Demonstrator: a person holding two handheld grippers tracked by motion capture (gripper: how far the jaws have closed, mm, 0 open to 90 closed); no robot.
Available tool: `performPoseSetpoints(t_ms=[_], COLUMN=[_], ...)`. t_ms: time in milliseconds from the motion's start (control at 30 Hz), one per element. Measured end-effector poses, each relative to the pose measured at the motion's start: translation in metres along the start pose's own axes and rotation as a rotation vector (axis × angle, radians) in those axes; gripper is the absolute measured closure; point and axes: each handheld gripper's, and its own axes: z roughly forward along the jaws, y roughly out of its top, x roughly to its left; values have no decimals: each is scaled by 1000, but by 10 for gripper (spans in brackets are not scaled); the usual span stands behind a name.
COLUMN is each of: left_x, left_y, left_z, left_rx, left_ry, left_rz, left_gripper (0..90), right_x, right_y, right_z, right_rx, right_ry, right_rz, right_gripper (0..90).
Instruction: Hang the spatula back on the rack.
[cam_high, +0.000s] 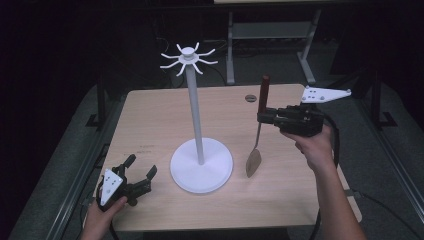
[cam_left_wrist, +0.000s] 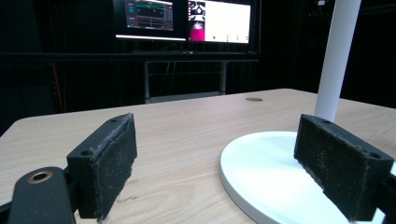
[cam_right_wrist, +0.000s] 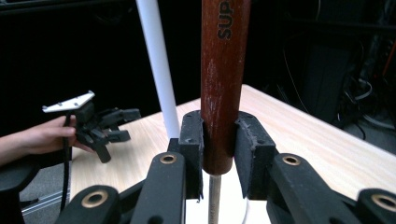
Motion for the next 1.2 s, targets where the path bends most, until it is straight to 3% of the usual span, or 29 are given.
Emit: performPoseSetpoints(t_ms=[300, 700, 1200], left_x=[0, 0, 0], left_y=[0, 0, 0], left_z=[0, 0, 0], left_rx=[0, 6, 6], left_ry=[0, 0, -1], left_rz=[-1, -2, -2], left_gripper=[126, 127, 126], right_x=[18, 31, 33], right_y=[27, 61, 77], right_z=[11, 39, 62], right_rx=[-31, -15, 6], right_ry=[57, 104, 123], right_rz=[-63, -125, -147], right_gripper=[733, 732, 731])
